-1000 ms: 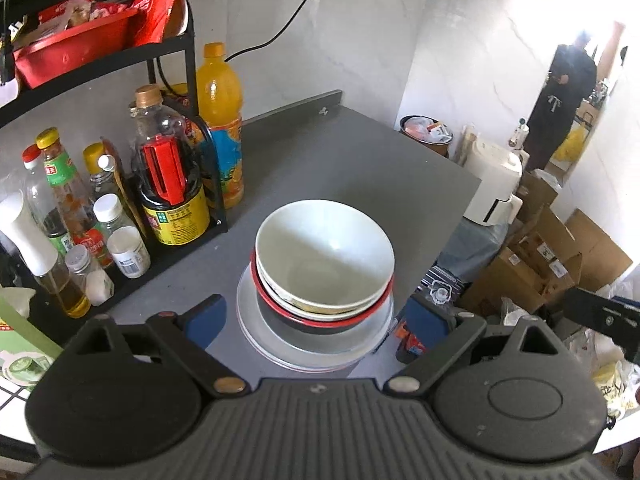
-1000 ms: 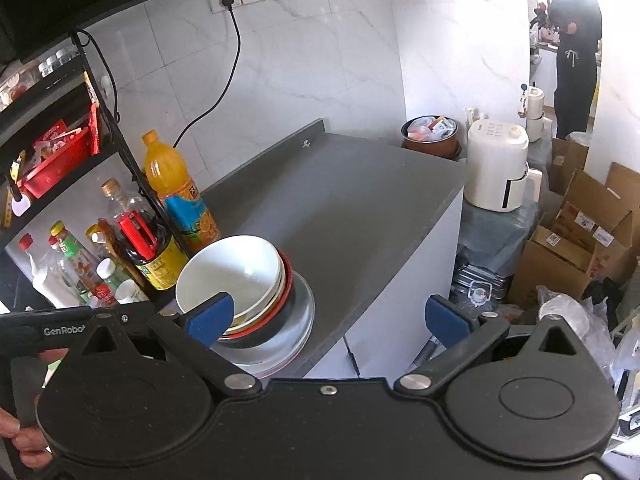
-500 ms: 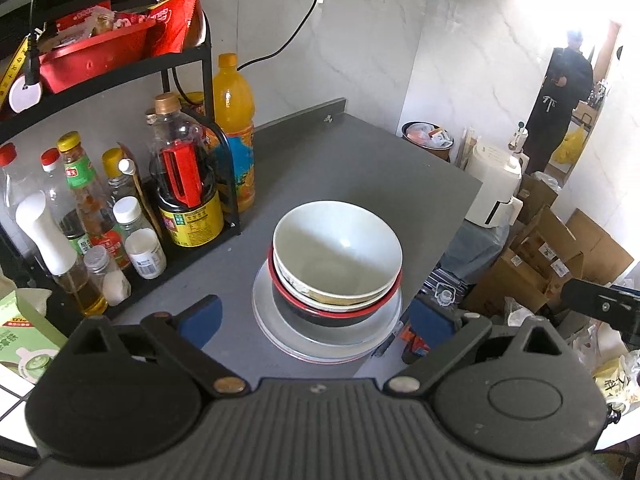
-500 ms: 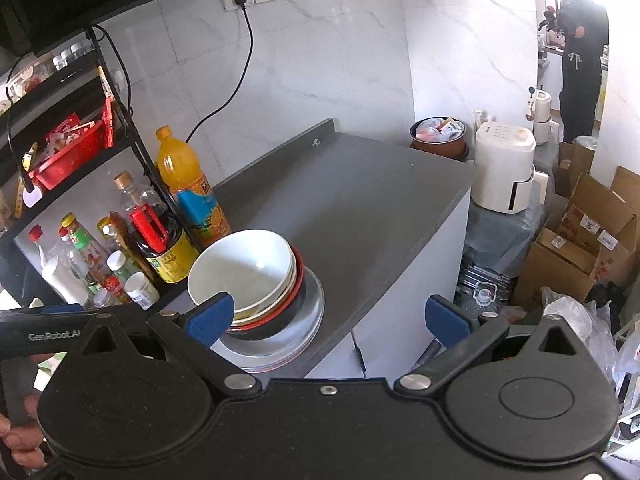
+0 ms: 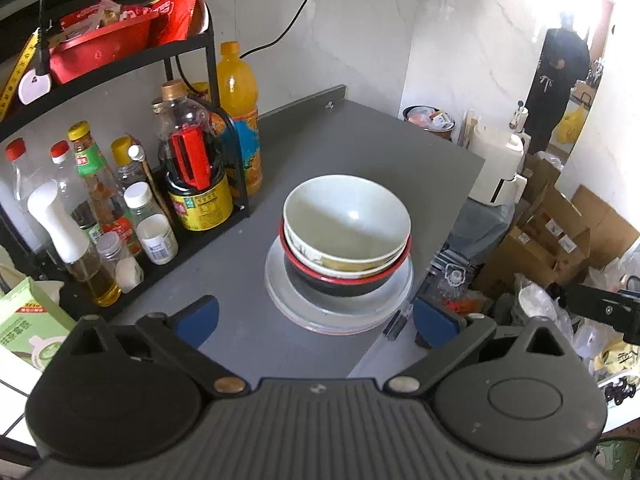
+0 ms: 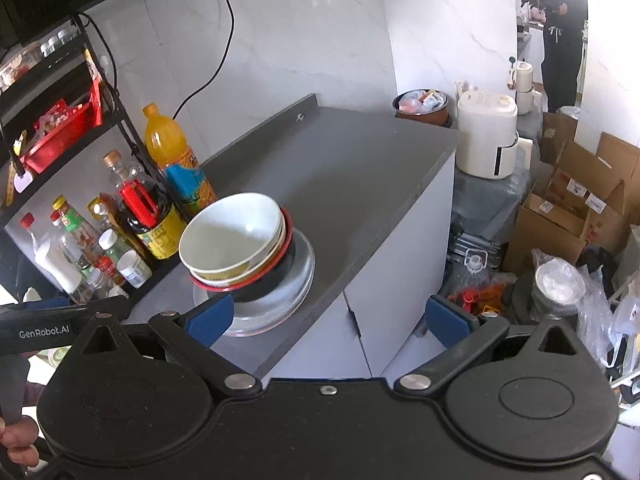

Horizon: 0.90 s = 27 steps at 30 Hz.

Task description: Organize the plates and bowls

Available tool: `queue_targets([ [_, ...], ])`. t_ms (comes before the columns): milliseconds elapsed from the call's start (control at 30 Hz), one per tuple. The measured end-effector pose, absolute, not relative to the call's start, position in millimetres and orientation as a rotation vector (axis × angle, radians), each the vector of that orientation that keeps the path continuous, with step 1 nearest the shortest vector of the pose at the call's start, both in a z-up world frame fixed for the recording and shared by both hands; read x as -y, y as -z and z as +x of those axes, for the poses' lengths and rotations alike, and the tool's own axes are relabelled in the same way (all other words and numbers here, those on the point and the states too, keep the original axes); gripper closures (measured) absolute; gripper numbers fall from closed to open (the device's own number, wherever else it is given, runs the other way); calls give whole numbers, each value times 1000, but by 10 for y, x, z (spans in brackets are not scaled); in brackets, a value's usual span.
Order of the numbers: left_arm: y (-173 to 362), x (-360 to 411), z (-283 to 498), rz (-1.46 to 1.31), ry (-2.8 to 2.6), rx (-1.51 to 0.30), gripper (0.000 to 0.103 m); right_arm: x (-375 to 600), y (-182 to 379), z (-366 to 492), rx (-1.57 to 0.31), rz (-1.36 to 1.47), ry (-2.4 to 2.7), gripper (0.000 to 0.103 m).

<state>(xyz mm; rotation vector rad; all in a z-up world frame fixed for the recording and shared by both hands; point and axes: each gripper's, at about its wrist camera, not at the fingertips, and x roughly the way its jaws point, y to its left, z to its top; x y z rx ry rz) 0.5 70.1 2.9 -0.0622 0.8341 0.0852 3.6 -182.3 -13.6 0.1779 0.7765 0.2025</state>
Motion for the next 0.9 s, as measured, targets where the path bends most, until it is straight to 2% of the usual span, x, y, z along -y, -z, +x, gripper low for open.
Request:
queue_targets([
  [900, -16, -393, -330, -20, -59, -868, 1, 1844, 202, -129, -789, 175, -238, 0],
])
